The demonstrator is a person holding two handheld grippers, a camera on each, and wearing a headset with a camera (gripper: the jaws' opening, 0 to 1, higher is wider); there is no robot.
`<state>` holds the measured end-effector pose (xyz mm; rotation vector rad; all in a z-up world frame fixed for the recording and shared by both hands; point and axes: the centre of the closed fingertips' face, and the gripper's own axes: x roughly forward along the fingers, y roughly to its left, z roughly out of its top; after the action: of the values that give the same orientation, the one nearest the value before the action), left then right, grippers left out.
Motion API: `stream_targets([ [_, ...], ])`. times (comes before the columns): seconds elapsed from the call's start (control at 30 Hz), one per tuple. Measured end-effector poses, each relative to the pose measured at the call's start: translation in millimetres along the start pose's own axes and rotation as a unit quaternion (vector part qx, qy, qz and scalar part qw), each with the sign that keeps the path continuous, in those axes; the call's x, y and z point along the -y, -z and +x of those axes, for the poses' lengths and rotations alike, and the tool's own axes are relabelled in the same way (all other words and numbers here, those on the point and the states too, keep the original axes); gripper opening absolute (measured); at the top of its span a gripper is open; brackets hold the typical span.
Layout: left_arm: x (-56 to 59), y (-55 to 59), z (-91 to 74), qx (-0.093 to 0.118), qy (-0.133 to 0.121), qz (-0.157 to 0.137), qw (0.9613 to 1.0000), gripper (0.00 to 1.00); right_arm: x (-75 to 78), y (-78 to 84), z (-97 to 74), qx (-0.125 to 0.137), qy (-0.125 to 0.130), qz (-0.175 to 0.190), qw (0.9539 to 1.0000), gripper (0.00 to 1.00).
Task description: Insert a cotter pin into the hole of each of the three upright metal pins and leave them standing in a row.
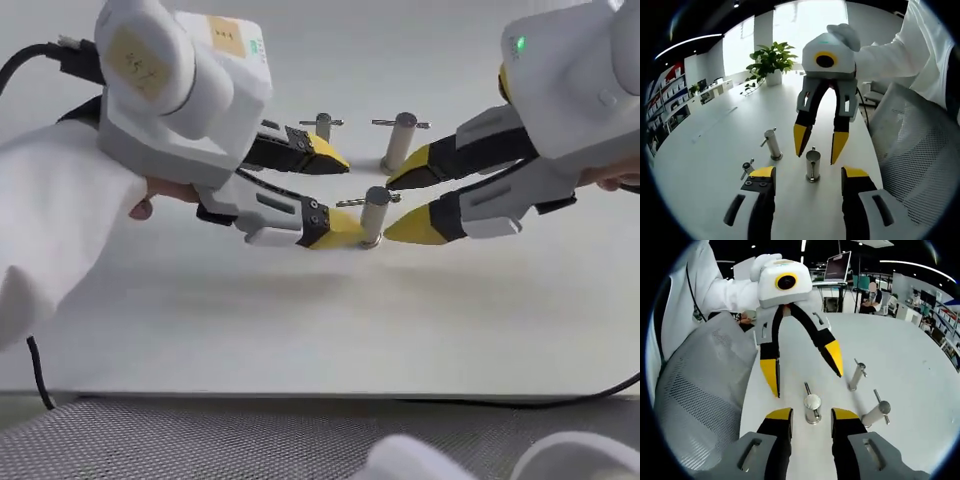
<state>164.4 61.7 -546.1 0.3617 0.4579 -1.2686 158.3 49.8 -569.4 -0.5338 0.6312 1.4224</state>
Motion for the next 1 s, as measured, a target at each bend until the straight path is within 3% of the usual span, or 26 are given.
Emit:
stream_targets([
  [0.1, 1.6, 1.8, -4.4, 0.003, 0.001, -0.009, 1.0000, 0.75, -2.8, -0.9, 5.0, 0.005, -0.005, 0.005, 1.0000, 0.25],
  [0.17, 0.3, 9.0, -6.4, -0.006, -0.011, -0.032, 0.9994, 0.88, -2.7, 0.4, 9.3, 0.006, -0.006, 0.008, 0.9999, 0.25],
  [0.23, 3.1, 15.1, -7.7, -0.002, -0.011, -0.044, 0.9990, 0.96, -1.4, 1.1, 13.1, 0.007, -0.007, 0.012, 0.9999, 0.24],
  [0.27, 3.6, 17.8, -8.4, 0.005, -0.017, -0.064, 0.9978, 0.99, -0.7, 1.2, 14.7, 0.008, -0.007, 0.014, 0.9998, 0.24],
  [0.3, 0.1, 19.5, -8.9, 0.012, -0.032, -0.078, 0.9964, 0.99, -0.4, 1.1, 17.0, 0.009, -0.008, 0.017, 0.9998, 0.23],
  [0.33, -0.6, 24.7, -10.4, 0.006, -0.038, -0.082, 0.9959, 0.99, -0.9, 0.9, 17.7, 0.009, -0.010, 0.017, 0.9998, 0.22],
  [0.47, 5.1, 33.7, -17.0, -0.009, -0.039, -0.077, 0.9962, 0.99, -1.2, -1.0, 20.8, 0.007, -0.010, 0.014, 0.9998, 0.14],
  [0.57, 11.1, 36.5, -21.3, -0.011, -0.039, -0.082, 0.9958, 0.99, 0.8, 0.6, 21.1, 0.005, -0.011, 0.014, 0.9998, 0.10],
  [0.73, 11.1, 37.5, -26.5, -0.001, -0.055, -0.100, 0.9934, 0.99, -0.3, 0.5, 21.3, 0.007, -0.013, 0.005, 0.9999, 0.09],
  [0.93, 12.8, 38.6, -33.4, -0.001, -0.060, -0.109, 0.9922, 0.99, 5.4, 0.4, 15.8, 0.011, 0.014, 0.003, 0.9998, 0.08],
  [1.0, 12.9, 37.6, -37.5, -0.001, -0.063, -0.111, 0.9918, 0.99, 11.8, -1.7, 5.9, 0.031, 0.026, 0.018, 0.9990, 0.08],
])
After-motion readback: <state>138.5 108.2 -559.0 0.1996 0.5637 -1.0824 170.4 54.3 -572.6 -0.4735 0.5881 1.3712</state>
